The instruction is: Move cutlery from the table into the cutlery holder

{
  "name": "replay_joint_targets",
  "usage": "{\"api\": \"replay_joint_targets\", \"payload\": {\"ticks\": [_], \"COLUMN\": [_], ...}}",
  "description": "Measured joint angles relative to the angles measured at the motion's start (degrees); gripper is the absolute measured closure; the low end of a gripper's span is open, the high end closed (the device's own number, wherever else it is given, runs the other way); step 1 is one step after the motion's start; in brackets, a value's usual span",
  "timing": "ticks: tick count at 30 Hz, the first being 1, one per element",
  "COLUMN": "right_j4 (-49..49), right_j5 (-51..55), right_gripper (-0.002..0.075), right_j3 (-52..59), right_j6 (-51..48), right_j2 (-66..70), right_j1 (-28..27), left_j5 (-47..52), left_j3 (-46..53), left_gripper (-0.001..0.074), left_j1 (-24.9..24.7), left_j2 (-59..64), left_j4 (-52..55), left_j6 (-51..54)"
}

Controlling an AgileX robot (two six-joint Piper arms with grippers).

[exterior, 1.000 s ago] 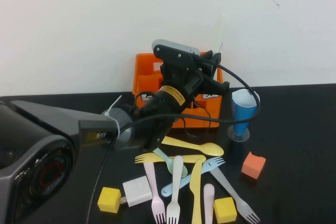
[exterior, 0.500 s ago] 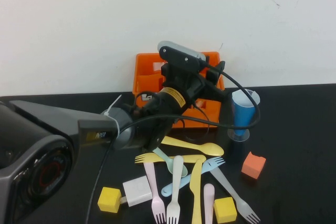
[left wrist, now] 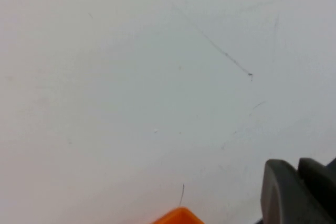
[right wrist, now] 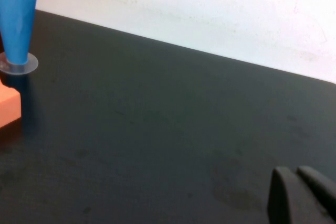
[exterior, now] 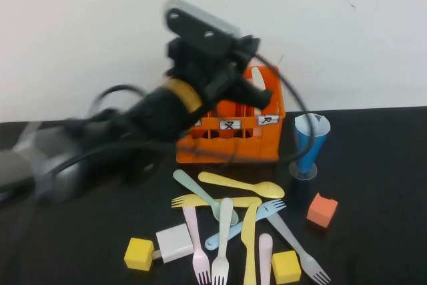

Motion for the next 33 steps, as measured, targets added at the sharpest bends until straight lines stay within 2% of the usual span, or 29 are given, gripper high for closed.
{"api": "replay_joint_targets", "payload": {"ticks": [7, 13, 19, 28, 33], "right_j4": [0.0, 0.0, 0.0, 0.0, 0.0], "right_j5": [0.0, 0.0, 0.0, 0.0, 0.0], "right_gripper": [0.0730, 0.0730, 0.0730, 0.0730, 0.0730], "right_j3": [0.0, 0.0, 0.0, 0.0, 0.0], "right_j6": [0.0, 0.0, 0.0, 0.0, 0.0], "right_j2": [0.0, 0.0, 0.0, 0.0, 0.0], "right_j1": [0.0, 0.0, 0.0, 0.0, 0.0], "left_j5": [2.3, 2.7, 1.5, -6.6, -1.7], "left_j3": [18.8, 32.8, 43.3, 60.3, 62.4], "left_gripper": [0.0731, 0.0734, 0.0734, 0.0735, 0.0735], "left_j1": [0.0, 1.9, 2.7, 2.8, 3.6], "left_j2": [-19.7, -33.2, -41.7, -53.6, -65.4], "left_j4": [0.6, -8.2, -22.1, -27.3, -34.5], "left_j6": [0.7, 1.2, -1.1, 0.0, 6.9]}}
